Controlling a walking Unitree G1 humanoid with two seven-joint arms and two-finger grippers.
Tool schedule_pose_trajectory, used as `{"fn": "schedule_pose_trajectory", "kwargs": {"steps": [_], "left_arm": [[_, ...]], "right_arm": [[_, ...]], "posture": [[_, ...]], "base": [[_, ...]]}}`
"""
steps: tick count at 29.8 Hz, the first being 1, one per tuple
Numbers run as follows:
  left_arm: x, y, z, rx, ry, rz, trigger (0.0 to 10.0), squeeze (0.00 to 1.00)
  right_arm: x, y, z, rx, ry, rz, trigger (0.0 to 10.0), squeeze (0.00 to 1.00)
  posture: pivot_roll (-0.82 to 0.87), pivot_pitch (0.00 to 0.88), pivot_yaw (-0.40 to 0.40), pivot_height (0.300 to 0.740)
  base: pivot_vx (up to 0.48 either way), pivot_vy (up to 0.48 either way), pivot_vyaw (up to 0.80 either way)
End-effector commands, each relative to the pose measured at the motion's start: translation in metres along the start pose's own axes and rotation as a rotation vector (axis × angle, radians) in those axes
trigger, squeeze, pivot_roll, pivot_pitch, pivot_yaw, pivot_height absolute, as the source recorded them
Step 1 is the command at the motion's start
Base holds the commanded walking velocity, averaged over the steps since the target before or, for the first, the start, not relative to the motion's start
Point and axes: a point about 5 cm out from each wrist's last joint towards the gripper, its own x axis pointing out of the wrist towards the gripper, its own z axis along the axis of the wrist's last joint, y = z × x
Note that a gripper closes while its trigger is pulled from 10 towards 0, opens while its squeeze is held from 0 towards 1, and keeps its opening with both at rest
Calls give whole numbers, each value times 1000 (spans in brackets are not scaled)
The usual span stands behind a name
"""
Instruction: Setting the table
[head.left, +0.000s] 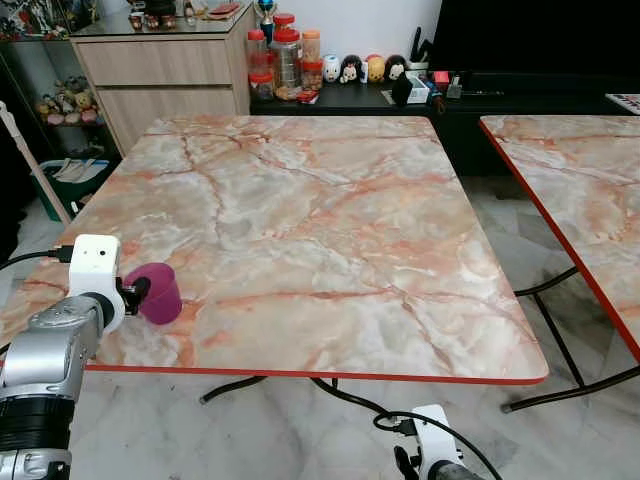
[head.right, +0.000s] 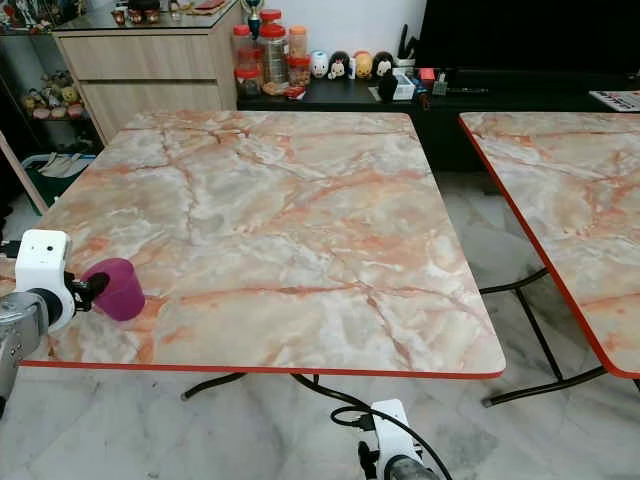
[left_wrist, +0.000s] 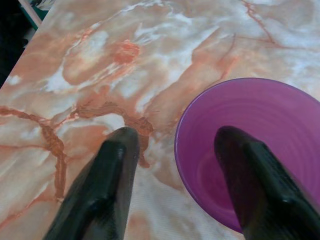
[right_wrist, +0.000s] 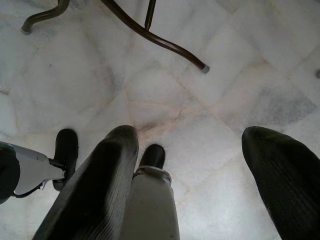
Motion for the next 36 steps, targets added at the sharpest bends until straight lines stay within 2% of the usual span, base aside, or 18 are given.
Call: {"fn": "schedule_pose_trajectory", "kwargs": {"steps": [1, 15, 26, 28, 29, 32, 36], "left_arm": [[1, 4, -3, 8, 16, 22, 0, 0], [0, 4, -4, 18, 19, 7, 0, 0], [0, 5, 1, -5, -25, 34, 0, 0], [-2, 12, 14, -86, -149, 90, 0, 0], [-3, 15, 17, -109, -176, 109, 0, 0], [-7, 24, 21, -140, -214, 154, 0, 0], [-9, 28, 23, -162, -241, 172, 0, 0]], "right_arm": [[0, -1, 4, 11, -5, 4, 10000, 0], [0, 1, 3, 15, -3, 13, 10000, 0], [0, 1, 3, 20, -2, 15, 10000, 0], [1, 1, 4, 19, -5, 16, 10000, 0], [1, 1, 4, 18, -5, 16, 10000, 0], [1, 0, 4, 17, -4, 17, 10000, 0], [0, 1, 3, 15, -2, 18, 10000, 0]], "posture": [[51, 0, -9, 732], [53, 0, -6, 732], [52, 0, -8, 732], [53, 0, -12, 732], [55, 0, -13, 732], [57, 0, -14, 732], [58, 0, -16, 732]], "base": [[0, 0, 0], [0, 0, 0], [0, 0, 0], [0, 0, 0], [0, 0, 0], [0, 0, 0], [0, 0, 0]]}}
